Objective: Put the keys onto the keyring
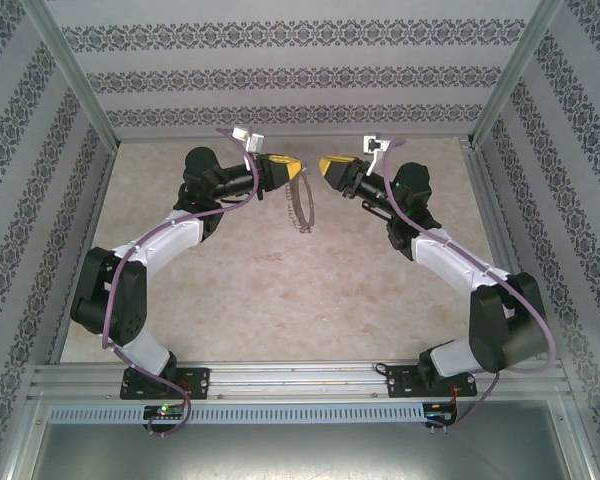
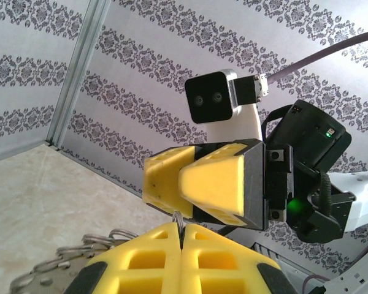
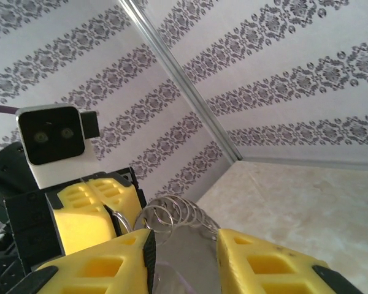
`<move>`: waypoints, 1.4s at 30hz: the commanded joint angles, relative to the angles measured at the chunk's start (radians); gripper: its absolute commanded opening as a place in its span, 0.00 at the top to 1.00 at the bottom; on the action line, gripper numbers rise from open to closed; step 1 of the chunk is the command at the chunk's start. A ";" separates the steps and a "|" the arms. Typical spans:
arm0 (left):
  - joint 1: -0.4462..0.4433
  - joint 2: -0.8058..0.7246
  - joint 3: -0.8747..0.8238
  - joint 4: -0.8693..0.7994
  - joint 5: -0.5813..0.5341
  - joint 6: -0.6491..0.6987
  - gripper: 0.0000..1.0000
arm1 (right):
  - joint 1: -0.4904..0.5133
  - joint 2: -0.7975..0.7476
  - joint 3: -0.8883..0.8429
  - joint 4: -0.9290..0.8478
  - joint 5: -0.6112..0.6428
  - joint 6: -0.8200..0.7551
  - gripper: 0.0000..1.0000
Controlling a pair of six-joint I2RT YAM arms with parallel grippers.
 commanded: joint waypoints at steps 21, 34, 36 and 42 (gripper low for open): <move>-0.010 0.013 0.025 0.062 0.027 -0.017 1.00 | 0.071 0.108 0.061 0.235 -0.110 0.106 0.75; -0.011 0.013 0.029 0.058 0.027 -0.017 1.00 | 0.069 0.108 0.036 0.242 -0.117 0.105 0.90; -0.011 0.013 0.029 0.058 0.027 -0.017 1.00 | 0.068 0.109 0.038 0.244 -0.120 0.106 0.95; -0.012 0.013 0.029 0.056 0.030 -0.018 1.00 | 0.067 0.119 0.053 0.243 -0.140 0.116 0.83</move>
